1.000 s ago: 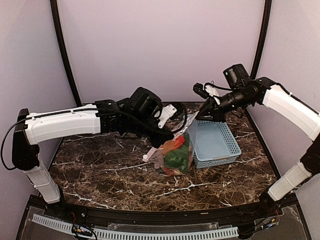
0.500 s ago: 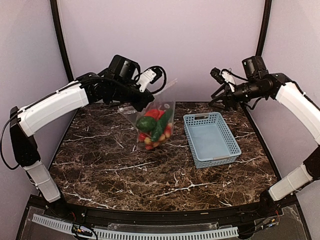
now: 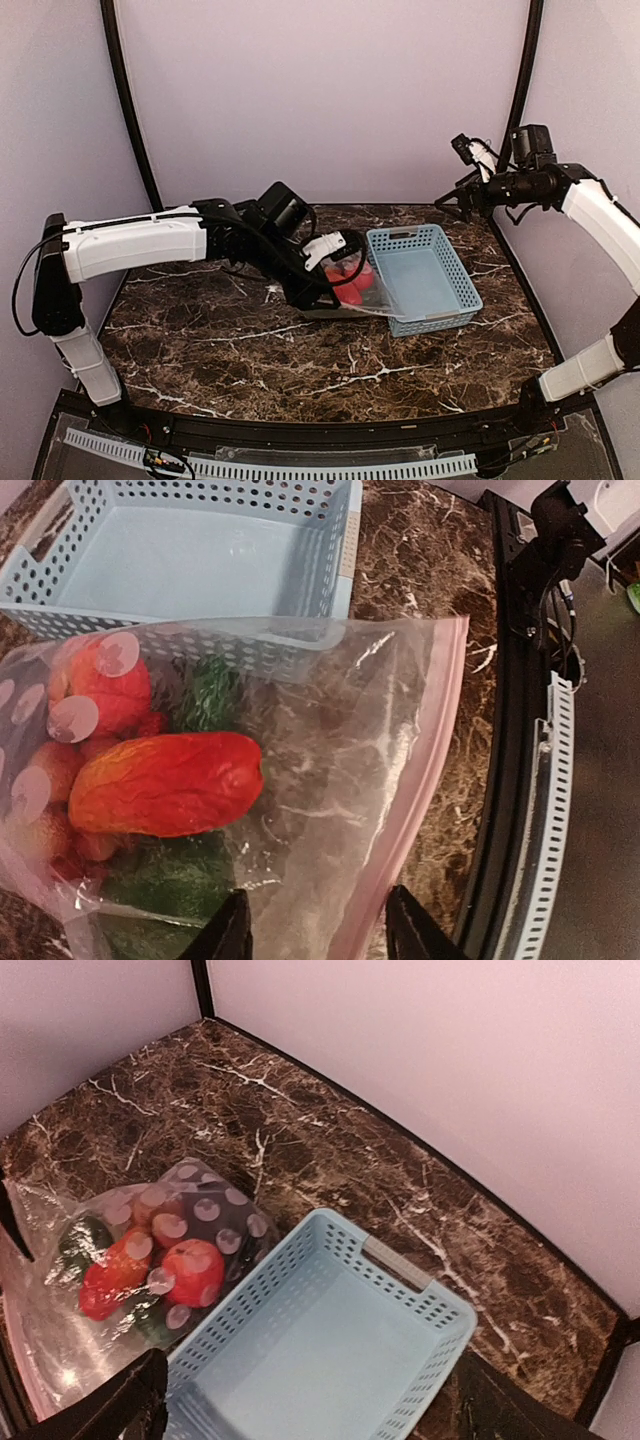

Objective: Place the food in the zip-top bag and seal the zipper
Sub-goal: Place the zipper food storage bag at the center of the board, then reset both arms

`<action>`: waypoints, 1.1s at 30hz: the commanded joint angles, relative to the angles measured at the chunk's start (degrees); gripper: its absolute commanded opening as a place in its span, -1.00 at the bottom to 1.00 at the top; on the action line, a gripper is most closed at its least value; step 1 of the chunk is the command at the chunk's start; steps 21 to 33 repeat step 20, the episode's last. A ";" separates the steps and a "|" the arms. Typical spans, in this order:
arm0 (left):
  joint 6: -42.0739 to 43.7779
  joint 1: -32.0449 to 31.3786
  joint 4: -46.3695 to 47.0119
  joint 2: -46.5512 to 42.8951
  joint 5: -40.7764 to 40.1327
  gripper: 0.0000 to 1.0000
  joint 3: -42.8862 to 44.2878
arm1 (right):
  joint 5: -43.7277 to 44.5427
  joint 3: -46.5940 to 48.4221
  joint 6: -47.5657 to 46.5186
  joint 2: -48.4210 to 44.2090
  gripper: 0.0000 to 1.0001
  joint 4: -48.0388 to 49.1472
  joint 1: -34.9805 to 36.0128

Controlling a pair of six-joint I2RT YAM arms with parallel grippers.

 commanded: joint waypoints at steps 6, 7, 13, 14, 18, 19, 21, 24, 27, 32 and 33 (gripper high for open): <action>-4.57 -2.18 12.24 -17.41 -6.59 0.56 -9.62 | -0.18 -3.02 11.38 -5.69 0.97 10.13 -7.42; -4.99 -2.04 14.73 -20.87 -11.60 0.62 -10.77 | 0.56 -3.54 11.87 -6.84 0.97 10.88 -7.43; -7.32 2.78 15.61 -31.50 -36.24 0.97 -15.54 | 7.51 -0.25 13.48 -9.95 0.97 9.27 -7.46; -7.37 3.52 15.00 -32.77 -40.28 0.97 -15.22 | 8.41 0.50 12.84 -10.51 0.97 8.94 -7.46; -6.84 6.57 12.24 -35.08 -48.32 0.98 -14.90 | 13.12 3.25 11.41 -11.00 0.97 8.04 -7.46; -6.72 6.85 11.96 -35.24 -49.05 0.98 -14.95 | 13.92 3.10 11.39 -11.06 0.97 8.15 -7.46; -6.80 7.01 11.90 -35.53 -49.85 0.98 -15.28 | 14.21 2.53 11.52 -11.15 0.97 8.62 -7.46; -6.80 7.01 11.90 -35.53 -49.85 0.98 -15.28 | 14.21 2.53 11.52 -11.15 0.97 8.62 -7.46; -6.80 7.01 11.90 -35.53 -49.85 0.98 -15.28 | 14.21 2.53 11.52 -11.15 0.97 8.62 -7.46; -6.80 7.01 11.90 -35.53 -49.85 0.98 -15.28 | 14.21 2.53 11.52 -11.15 0.97 8.62 -7.46; -6.80 7.01 11.90 -35.53 -49.85 0.98 -15.28 | 14.21 2.53 11.52 -11.15 0.97 8.62 -7.46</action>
